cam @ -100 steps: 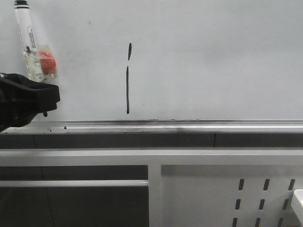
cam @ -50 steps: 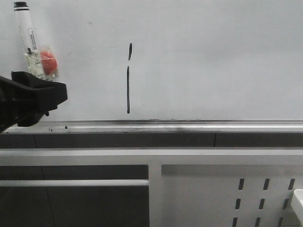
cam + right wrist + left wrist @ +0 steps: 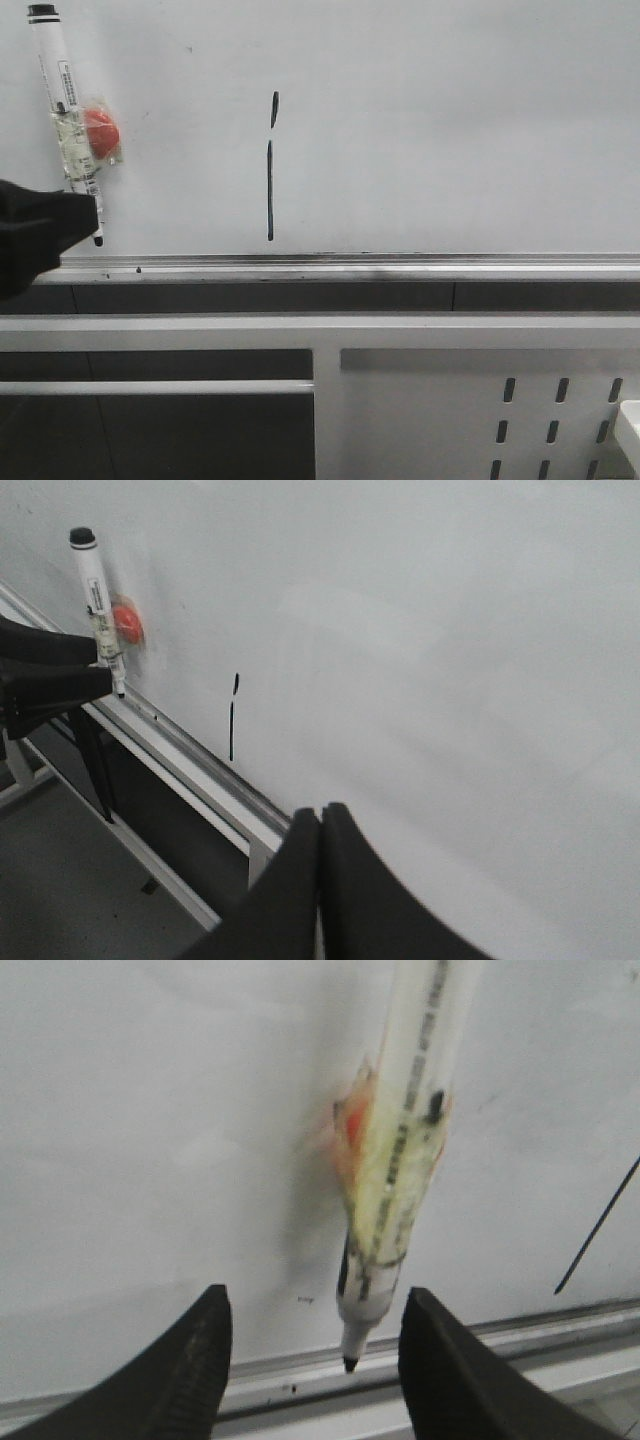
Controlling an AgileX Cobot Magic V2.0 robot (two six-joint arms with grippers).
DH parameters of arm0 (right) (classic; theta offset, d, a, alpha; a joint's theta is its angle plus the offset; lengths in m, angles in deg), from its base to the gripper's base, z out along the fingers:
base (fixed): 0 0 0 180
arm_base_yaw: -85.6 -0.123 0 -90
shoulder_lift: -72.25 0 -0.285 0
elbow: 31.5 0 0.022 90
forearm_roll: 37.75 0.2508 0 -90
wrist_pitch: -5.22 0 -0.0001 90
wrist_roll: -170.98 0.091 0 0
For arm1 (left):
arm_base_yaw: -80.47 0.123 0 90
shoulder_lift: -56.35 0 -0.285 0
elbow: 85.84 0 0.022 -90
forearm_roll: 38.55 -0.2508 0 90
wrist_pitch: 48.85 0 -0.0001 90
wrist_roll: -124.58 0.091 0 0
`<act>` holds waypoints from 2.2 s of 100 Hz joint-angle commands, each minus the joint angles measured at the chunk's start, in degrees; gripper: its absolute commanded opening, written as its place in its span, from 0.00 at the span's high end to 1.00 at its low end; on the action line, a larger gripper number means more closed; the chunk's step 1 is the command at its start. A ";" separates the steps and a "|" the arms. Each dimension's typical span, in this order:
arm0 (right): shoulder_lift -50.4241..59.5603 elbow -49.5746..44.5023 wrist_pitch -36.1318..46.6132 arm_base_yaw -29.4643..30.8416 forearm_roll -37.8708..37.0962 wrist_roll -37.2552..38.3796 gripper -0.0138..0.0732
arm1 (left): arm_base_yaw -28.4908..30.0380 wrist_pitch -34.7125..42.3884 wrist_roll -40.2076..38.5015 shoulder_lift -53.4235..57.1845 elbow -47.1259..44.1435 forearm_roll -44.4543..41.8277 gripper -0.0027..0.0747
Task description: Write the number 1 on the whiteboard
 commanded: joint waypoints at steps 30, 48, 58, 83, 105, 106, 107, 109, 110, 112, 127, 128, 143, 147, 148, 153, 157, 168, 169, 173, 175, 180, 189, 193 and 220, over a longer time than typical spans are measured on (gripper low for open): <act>12.47 -9.19 4.41 0.18 -2.08 -0.58 0.90 | 0.24 13.15 -0.74 1.08 -5.91 -3.53 0.84; 21.78 -14.07 3.68 0.18 -1.86 -0.03 0.90 | 0.24 12.76 -0.77 1.18 -7.07 -8.30 0.99; 27.28 -15.55 0.42 0.18 -1.86 -0.03 0.90 | 0.24 12.32 -1.76 1.18 -6.95 -9.79 0.99; 35.79 -17.43 -8.47 0.18 -1.86 -0.03 0.90 | 0.24 1.70 -2.92 1.18 -2.80 -13.27 0.99; 36.50 -17.43 -10.25 0.18 -1.71 -0.14 0.90 | 0.24 -5.74 -2.92 3.33 8.51 -15.32 0.99; 36.50 -17.43 -10.25 0.18 -1.71 -0.14 0.90 | 0.24 -6.47 -2.92 3.81 9.17 -15.32 0.99; 36.50 -17.43 -10.25 0.18 -1.71 -0.14 0.90 | 0.24 -7.27 -2.92 4.07 9.49 -15.36 0.99; 36.50 -17.43 -10.25 0.18 -1.71 -0.14 0.90 | 0.24 -9.93 -2.92 4.97 10.44 -15.69 0.99; 36.50 -17.43 -10.25 0.18 -1.71 -0.14 0.90 | 0.24 -11.88 -2.92 5.29 10.74 -15.83 0.99; 36.50 -17.43 -10.25 0.18 -1.71 -0.14 0.90 | 0.24 -14.79 -2.92 6.30 11.60 -15.96 0.99; 36.50 -17.43 -11.86 0.18 -1.71 -0.72 0.90 | 0.24 -28.30 -2.92 16.19 16.05 -18.84 0.99; 36.50 -17.43 -11.88 0.18 -1.71 -0.72 0.90 | 0.24 -28.76 -2.92 16.73 16.19 -19.08 0.99; 36.50 -17.43 -12.34 0.18 -1.71 -0.72 0.90 | -0.67 -44.96 -2.92 29.93 18.95 -20.21 0.99; 36.50 -17.43 -12.34 0.18 -1.91 -0.72 0.90 | -0.76 -50.99 -2.92 32.90 19.39 -20.21 0.99; 36.50 -17.56 -12.34 0.18 -2.06 -0.72 0.90 | -0.76 -51.97 -2.92 34.10 19.58 -20.21 0.99; 36.50 -18.20 -12.34 0.18 -2.99 -0.72 0.90 | -0.81 -58.21 -2.92 38.44 19.96 -20.21 0.99; 36.59 -18.91 -12.23 0.18 -3.62 -0.72 0.90 | -0.81 -62.37 -2.92 41.61 19.96 -20.21 0.99; 37.91 -21.53 -9.44 0.18 -5.09 -0.83 0.90 | -0.81 -72.07 -2.92 51.60 19.96 -21.86 0.99; 38.01 -21.65 -9.00 0.18 -5.09 -0.83 0.90 | -0.71 -72.74 -2.92 52.82 19.96 -22.22 0.99; 38.50 -21.94 -8.40 0.18 -5.24 -0.94 0.90 | -0.45 -76.94 -2.92 55.96 19.96 -23.12 0.99; 38.65 -21.94 -8.40 0.18 -5.24 -0.94 0.90 | -0.47 -78.88 -2.92 57.84 19.96 -23.77 0.99; 38.91 -21.94 -8.50 0.18 -5.24 -0.94 0.90 | -0.47 -82.93 -2.92 62.14 19.96 -24.66 0.99; 39.02 -21.94 -8.50 0.18 -5.24 -0.94 0.90 | -0.47 -89.34 -2.92 69.87 19.96 -26.67 0.99; 39.02 -21.94 -8.50 0.18 -5.24 -0.94 0.90 | -0.47 -92.50 -2.92 72.66 19.96 -27.87 0.99; 39.02 -21.94 -7.26 0.18 -4.87 -0.94 0.90 | -0.47 -98.81 -2.92 83.46 18.97 -30.90 0.99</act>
